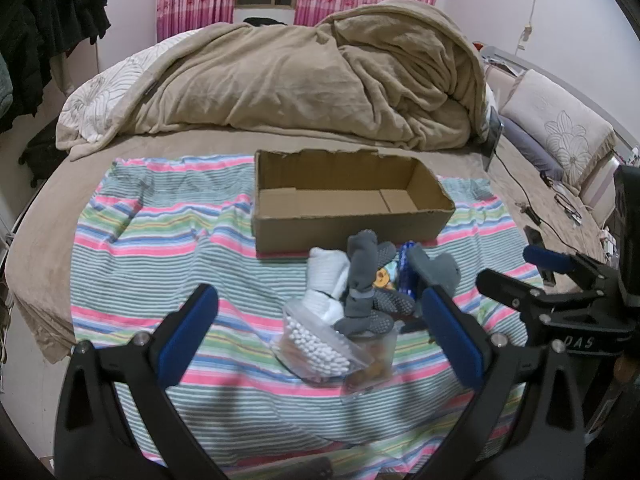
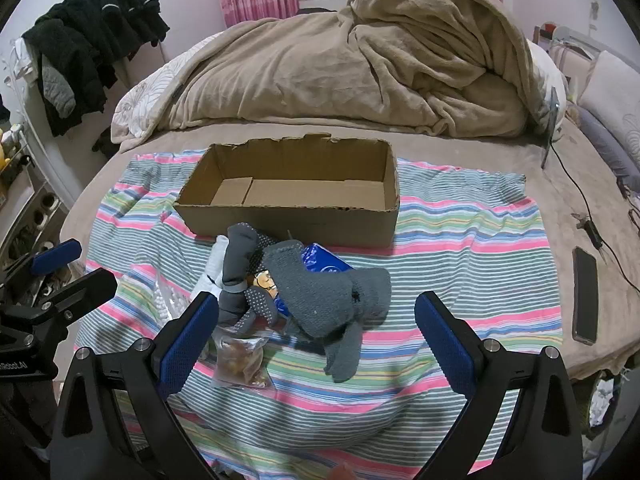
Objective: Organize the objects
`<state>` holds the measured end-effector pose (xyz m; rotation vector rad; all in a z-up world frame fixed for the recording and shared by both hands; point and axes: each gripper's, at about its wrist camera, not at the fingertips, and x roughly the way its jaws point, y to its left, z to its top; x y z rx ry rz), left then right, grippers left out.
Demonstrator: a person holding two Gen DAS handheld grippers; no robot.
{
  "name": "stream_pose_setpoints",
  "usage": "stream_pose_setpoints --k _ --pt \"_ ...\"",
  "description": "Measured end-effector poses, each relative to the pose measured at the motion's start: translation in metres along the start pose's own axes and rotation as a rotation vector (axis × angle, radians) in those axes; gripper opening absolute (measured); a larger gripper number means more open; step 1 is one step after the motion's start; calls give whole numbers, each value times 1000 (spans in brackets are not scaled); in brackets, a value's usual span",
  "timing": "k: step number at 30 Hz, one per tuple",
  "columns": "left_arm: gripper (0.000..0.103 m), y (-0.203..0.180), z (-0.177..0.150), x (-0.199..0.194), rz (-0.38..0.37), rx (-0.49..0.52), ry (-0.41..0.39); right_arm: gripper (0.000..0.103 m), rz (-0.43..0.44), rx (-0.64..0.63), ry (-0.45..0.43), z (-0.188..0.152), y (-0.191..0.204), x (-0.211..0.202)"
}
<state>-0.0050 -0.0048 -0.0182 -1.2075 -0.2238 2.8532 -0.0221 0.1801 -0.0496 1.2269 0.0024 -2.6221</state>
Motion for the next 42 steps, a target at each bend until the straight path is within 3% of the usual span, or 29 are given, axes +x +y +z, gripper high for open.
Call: stream_pose_setpoints --k 42 --pt "102 -13 -1 -12 0 33 -14 100 9 5 -9 -2 -2 -6"
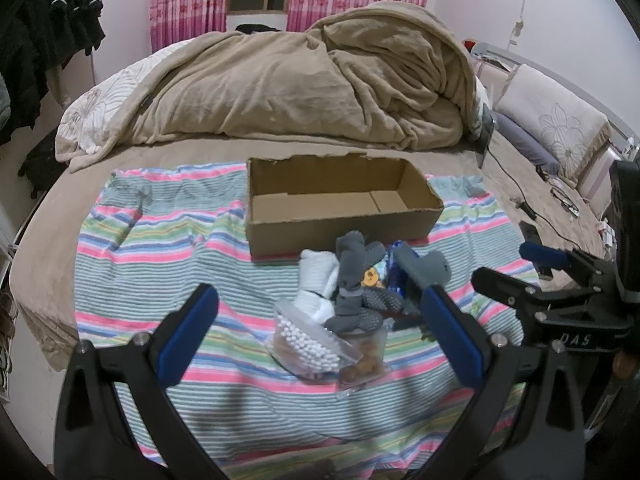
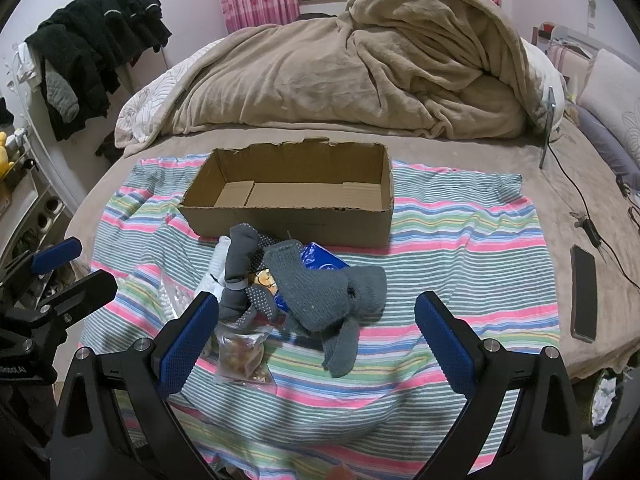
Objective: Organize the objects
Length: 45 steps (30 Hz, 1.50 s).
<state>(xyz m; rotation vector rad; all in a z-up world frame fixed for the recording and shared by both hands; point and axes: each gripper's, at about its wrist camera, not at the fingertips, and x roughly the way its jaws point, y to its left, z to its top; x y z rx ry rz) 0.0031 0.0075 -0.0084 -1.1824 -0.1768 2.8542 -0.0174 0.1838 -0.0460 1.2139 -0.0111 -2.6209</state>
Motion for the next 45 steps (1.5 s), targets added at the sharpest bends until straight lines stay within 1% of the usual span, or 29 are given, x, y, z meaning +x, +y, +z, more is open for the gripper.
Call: stream_pose_setpoints --k 10,19,30,36,39,45 --pt "102 5 -1 -2 -12 -9 -8 100 -1 1 0 0 1 0" --pt "102 10 -2 2 -13 -19 6 100 -3 3 1 -1 -1 -1" --pt "102 15 -8 29 -6 -27 51 100 -5 21 32 -1 -17 18" --pt "102 19 -16 51 1 -34 94 100 -17 31 58 -3 -25 33" --pt "102 21 -18 61 2 -36 113 98 -23 36 75 -3 -29 42" --pt "101 27 -27 82 7 -44 167 96 -10 37 111 -7 -32 62"
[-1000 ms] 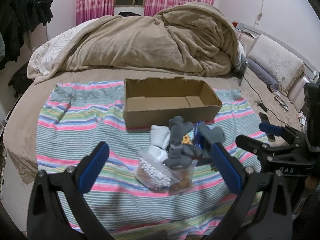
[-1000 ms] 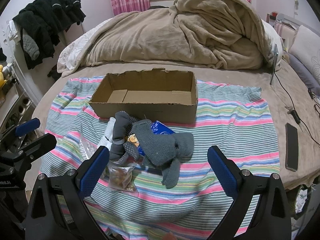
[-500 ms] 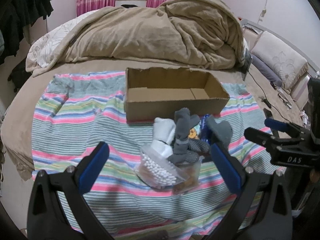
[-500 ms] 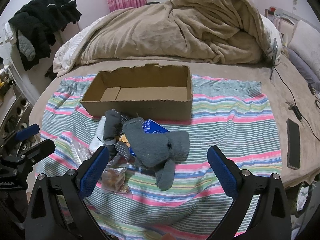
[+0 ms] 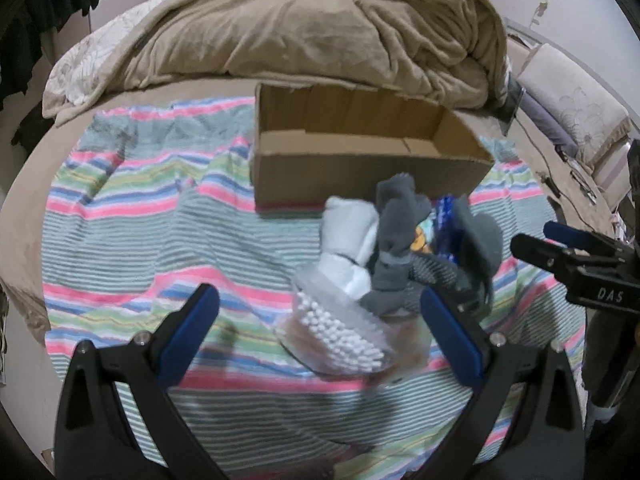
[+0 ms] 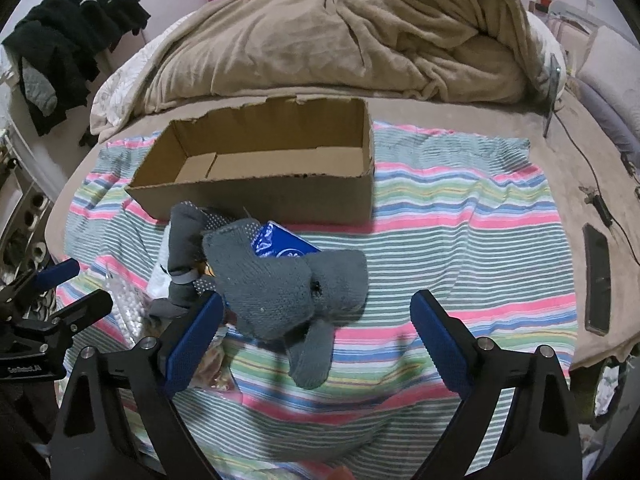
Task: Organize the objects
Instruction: 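Grasp the clear cotton swab bag with the left tool while the right tool grasps a grey glove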
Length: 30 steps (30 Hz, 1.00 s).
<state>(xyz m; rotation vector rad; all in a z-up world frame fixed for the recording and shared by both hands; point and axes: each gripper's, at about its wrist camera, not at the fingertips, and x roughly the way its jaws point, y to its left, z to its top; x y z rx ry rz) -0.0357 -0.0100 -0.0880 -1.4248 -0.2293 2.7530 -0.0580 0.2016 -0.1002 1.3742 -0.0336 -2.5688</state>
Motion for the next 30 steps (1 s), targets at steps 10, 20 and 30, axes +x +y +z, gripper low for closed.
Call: stream_pose_setpoints --k 10,20,30 --pt "101 4 -15 37 -27 -5 111 95 28 -4 44 -2 0 27" --pt "65 3 -27 56 -74 8 170 75 82 31 54 1 -6 47" --pt "44 -1 -38 48 -135 28 163 49 137 38 3 3 -13 29"
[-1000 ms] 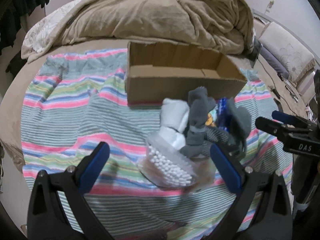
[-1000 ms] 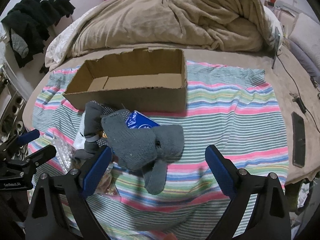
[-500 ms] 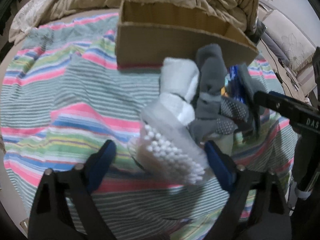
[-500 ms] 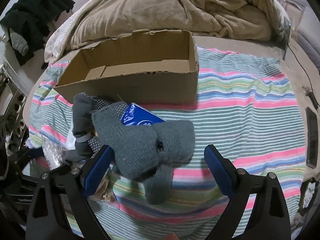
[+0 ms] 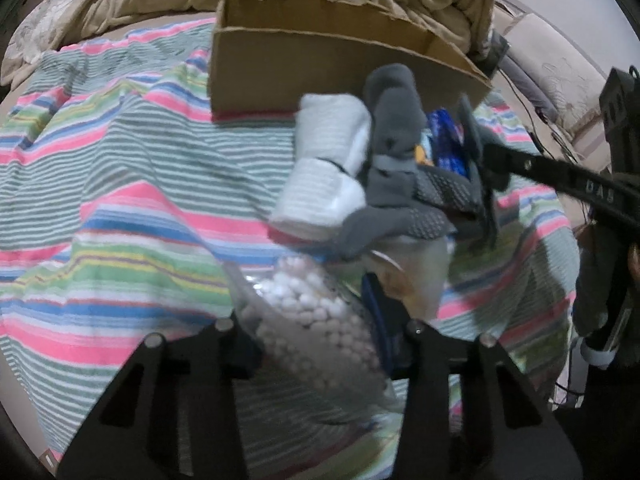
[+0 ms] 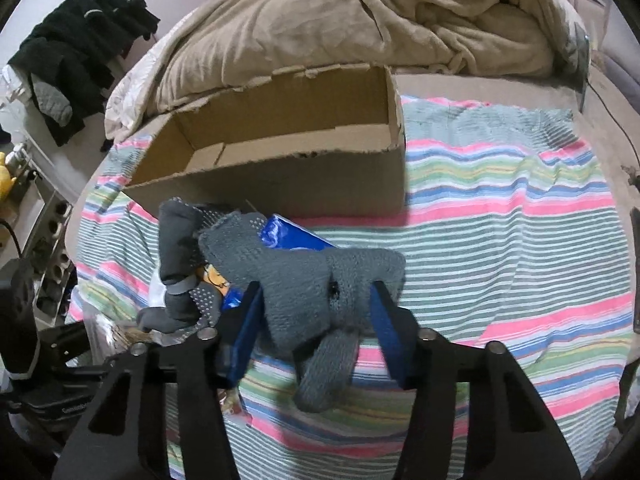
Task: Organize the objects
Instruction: 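Grasp the clear cotton swab bag with the left tool while the right tool grasps a grey glove, then carry the swab bag and glove into the cardboard box and open both tools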
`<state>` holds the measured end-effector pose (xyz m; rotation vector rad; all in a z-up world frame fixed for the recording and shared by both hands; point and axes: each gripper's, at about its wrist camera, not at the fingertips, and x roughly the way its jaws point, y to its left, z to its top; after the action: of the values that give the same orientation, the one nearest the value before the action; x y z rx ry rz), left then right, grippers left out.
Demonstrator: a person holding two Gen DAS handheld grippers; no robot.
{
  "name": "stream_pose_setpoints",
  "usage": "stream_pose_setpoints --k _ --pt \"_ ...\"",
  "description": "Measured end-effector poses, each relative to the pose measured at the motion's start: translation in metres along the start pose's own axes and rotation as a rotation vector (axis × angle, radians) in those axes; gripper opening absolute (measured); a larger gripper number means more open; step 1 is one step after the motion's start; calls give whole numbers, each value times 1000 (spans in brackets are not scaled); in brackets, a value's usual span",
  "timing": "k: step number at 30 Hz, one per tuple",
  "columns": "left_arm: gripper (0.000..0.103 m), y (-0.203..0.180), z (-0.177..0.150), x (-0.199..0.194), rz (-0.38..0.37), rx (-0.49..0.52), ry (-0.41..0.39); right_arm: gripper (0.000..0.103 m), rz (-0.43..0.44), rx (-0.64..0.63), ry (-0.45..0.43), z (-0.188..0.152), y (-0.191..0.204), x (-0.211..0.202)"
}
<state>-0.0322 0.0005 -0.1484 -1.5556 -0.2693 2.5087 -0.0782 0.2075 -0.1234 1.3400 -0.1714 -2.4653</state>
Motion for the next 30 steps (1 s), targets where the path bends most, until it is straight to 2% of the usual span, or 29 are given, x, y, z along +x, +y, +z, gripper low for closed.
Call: stream_pose_setpoints --k 3,4,5,13,30 --pt "43 -2 0 -7 -6 2 -9 36 3 -7 -19 0 3 -8" --pt "43 -3 0 -11 -5 4 -17 29 12 -9 -26 1 4 -12" --pt "43 -3 0 -15 -4 6 -26 8 16 -7 -33 1 4 -15" --pt "43 -8 9 -60 -6 30 -124 8 31 -17 -64 1 9 -32" --pt "43 -17 56 -101 1 79 -281 8 69 -55 -193 32 15 -84"
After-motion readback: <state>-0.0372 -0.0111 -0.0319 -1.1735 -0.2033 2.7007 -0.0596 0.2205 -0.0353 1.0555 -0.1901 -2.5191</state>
